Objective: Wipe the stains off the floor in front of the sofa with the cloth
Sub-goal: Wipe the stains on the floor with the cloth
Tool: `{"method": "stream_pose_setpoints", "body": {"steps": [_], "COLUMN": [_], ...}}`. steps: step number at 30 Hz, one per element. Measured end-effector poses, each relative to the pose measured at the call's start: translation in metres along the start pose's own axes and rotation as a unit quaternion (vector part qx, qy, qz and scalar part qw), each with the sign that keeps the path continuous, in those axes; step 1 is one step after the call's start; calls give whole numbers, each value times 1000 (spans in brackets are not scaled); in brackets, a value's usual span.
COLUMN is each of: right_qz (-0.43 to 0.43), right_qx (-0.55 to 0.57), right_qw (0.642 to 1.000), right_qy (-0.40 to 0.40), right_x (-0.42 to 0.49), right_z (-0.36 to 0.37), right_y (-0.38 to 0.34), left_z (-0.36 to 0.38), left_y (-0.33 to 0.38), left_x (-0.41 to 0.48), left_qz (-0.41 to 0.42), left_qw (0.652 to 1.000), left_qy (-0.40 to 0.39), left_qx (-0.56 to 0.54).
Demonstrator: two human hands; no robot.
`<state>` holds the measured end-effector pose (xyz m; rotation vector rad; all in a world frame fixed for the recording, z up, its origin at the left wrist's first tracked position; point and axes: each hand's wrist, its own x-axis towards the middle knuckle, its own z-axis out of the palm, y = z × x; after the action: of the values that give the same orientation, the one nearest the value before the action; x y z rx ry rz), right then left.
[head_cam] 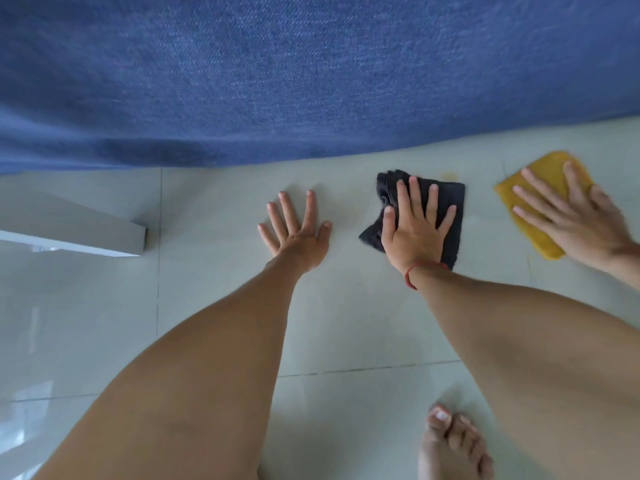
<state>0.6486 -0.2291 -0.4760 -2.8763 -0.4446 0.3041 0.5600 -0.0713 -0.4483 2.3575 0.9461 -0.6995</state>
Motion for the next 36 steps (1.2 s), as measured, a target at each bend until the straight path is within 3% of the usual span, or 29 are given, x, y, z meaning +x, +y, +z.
{"method": "stream_pose_setpoints", "body": {"steps": [4,12,14,18,24,32,36], "right_qz": [-28,-197,-168,-11,45,-94,-186], "right_qx": [-23,-21,-28,-33,-23,-14,-19], "right_qw": [999,978,984,998,998,995,981], "right_qy": [-17,-65,-52,-46,-25,-24,-46], "right_x": [7,-35,-34,3,48,13,-24], "right_z": [4,-1,-9,-24,-17,0,0], "right_y": [-21,3,31,59,18,-30,3], "left_z": [-2,-10,-9,-7,-5,-8,-9], "left_y": [-1,2,1,1,0,2,3], "left_x": [0,-2,-2,-1,2,1,-2], "left_qz": [-6,-16,-13,-14,-15,-21,-21], "left_qw": [1000,999,999,999,999,999,999], "left_qy": [-13,-39,-36,-31,-32,-39,-40], "left_qx": [7,5,1,-5,8,8,5]}}
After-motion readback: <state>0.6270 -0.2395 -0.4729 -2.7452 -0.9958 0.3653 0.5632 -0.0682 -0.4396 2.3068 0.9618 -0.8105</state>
